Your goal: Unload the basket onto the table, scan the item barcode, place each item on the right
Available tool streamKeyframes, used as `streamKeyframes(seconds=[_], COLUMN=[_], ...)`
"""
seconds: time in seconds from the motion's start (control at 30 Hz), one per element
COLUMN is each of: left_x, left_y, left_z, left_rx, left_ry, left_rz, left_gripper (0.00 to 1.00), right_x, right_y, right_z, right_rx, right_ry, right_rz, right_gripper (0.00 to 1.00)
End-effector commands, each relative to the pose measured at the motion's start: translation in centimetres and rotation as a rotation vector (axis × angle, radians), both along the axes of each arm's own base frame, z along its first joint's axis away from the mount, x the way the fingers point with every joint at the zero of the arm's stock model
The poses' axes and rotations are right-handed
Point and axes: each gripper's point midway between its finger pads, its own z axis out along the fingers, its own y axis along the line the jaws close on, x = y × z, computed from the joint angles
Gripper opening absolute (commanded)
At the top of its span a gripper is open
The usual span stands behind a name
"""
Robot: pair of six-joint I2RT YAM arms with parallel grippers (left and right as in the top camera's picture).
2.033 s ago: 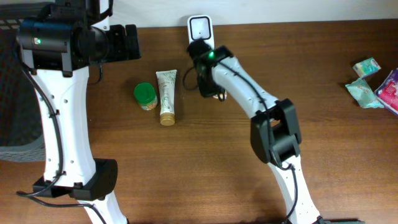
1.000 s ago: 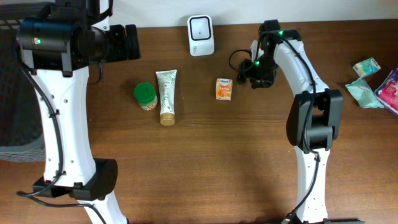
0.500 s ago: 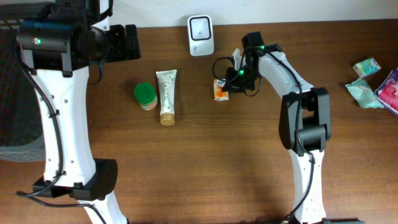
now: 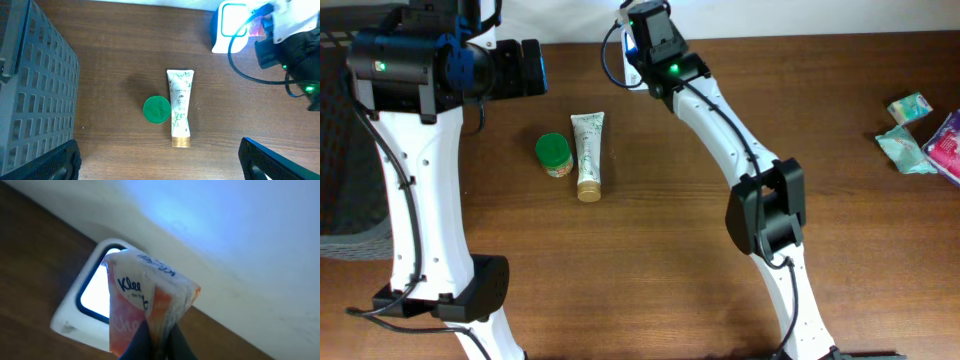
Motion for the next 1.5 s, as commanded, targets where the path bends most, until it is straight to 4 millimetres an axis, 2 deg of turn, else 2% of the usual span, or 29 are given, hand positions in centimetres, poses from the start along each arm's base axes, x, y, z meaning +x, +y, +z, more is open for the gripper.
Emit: streamKeyframes(seconds=[0.0, 0.03, 0.1, 0.13, 0.17, 0.23, 0.27, 0.33, 0.37, 0.43, 0.5, 0.53, 0.63, 0.73, 0.8, 0.93, 1.0, 1.07, 1.13, 1.17, 1.23, 1.27, 1.3, 1.4, 1.47], left_x=[-0.3, -0.3, -0.3, -0.3, -0.3, -0.3, -0.3, -0.3, -0.3, -0.3, -0.3, -0.3, -0.3, -0.3, -0.3, -0.3, -0.3, -0.3, -0.3, -0.3, -0.3, -0.3, -0.3, -0.3, -0.3], left_y=[0.1, 0.1, 0.1, 0.1, 0.1, 0.1, 0.1, 0.1, 0.1, 0.1, 0.1, 0.1, 0.1, 0.1, 0.1, 0.1, 0.1, 0.1, 0.1, 0.1, 0.1, 0.1, 0.1, 0.1, 0.1], left_z=[0.7, 0.7, 0.7, 0.7, 0.7, 0.7, 0.7, 0.7, 0.7, 0.7, 0.7, 0.7, 0.7, 0.7, 0.7, 0.7, 0.7, 0.7, 0.7, 0.7, 0.7, 0.7, 0.7, 0.7, 0.7], left_rx=[0.009, 0.009, 0.009, 0.009, 0.009, 0.009, 0.009, 0.009, 0.009, 0.009, 0.009, 0.009, 0.009, 0.009, 0.009, 0.009, 0.009, 0.009, 0.01, 0.009, 0.009, 0.009, 0.009, 0.009, 0.009], left_ry=[-0.022, -0.022, -0.022, -0.022, -0.022, -0.022, -0.022, -0.022, -0.022, -0.022, -0.022, -0.022, -0.022, -0.022, -0.022, -0.022, -0.022, -0.022, -0.022, -0.022, -0.022, -0.022, -0.022, -0.022, -0.022], left_rz=[-0.01, -0.01, -0.01, -0.01, -0.01, -0.01, -0.01, -0.01, -0.01, -0.01, -0.01, -0.01, -0.01, -0.01, -0.01, -0.01, -0.01, -0.01, -0.01, -0.01, -0.01, -0.01, -0.01, -0.01, -0.01], left_gripper=[0.99, 0.99, 0.99, 0.99, 0.99, 0.99, 0.99, 0.99, 0.99, 0.99, 0.99, 0.99, 0.99, 0.99, 0.99, 0.99, 0.99, 0.99, 0.99, 0.99, 0.99, 0.99, 0.99, 0.99, 0.99], right_x=[0.5, 0.6, 0.8, 0.9, 0.8, 0.3, -0.6, -2.7, -4.5, -8.4, -11.8, -13.3, -16.1, -18.0, -18.6, -18.3, -18.2, -18.2, -18.3, -18.4, -18.8, -18.9, -19.2, -20.1, -20.1], right_y=[-1.0, -1.3, -3.5, -6.3, -8.1, -14.1, -18.7, -25.8, -30.5, -37.8, -43.9, -46.2, -50.4, -53.5, -54.6, -54.7, -54.7, -54.8, -54.7, -54.6, -54.5, -54.4, -54.2, -53.5, -51.2], right_z=[-1.0, -0.9, 0.5, 1.8, 2.4, 3.7, 3.8, 2.9, 1.8, 0.0, -1.0, -1.5, -2.3, -2.6, -2.7, -3.8, -4.6, -5.0, -5.0, -5.1, -5.0, -4.7, -3.7, -0.5, 2.9], right_rx=[-0.061, -0.06, -0.023, 0.055, 0.098, 0.192, 0.205, 0.157, 0.122, 0.082, 0.127, 0.149, 0.227, 0.286, 0.291, 0.289, 0.287, 0.286, 0.285, 0.284, 0.281, 0.282, 0.302, 0.379, 0.5], right_ry=[-0.001, -0.005, -0.047, -0.078, -0.08, -0.065, -0.031, 0.058, 0.133, 0.256, 0.319, 0.347, 0.393, 0.389, 0.383, 0.396, 0.407, 0.415, 0.418, 0.427, 0.441, 0.441, 0.42, 0.348, 0.333], right_rz=[-0.016, -0.034, -0.167, -0.309, -0.362, -0.519, -0.619, -0.741, -0.823, -0.961, -1.1, -1.139, -1.207, -1.275, -1.298, -1.297, -1.298, -1.301, -1.3, -1.3, -1.301, -1.302, -1.323, -1.383, -1.3], right_gripper=[0.04, 0.04, 0.04, 0.04, 0.04, 0.04, 0.04, 0.04, 0.04, 0.04, 0.04, 0.04, 0.04, 0.04, 0.04, 0.04, 0.11, 0.13, 0.56, 0.68, 0.75, 0.83, 0.89, 0.9, 0.93])
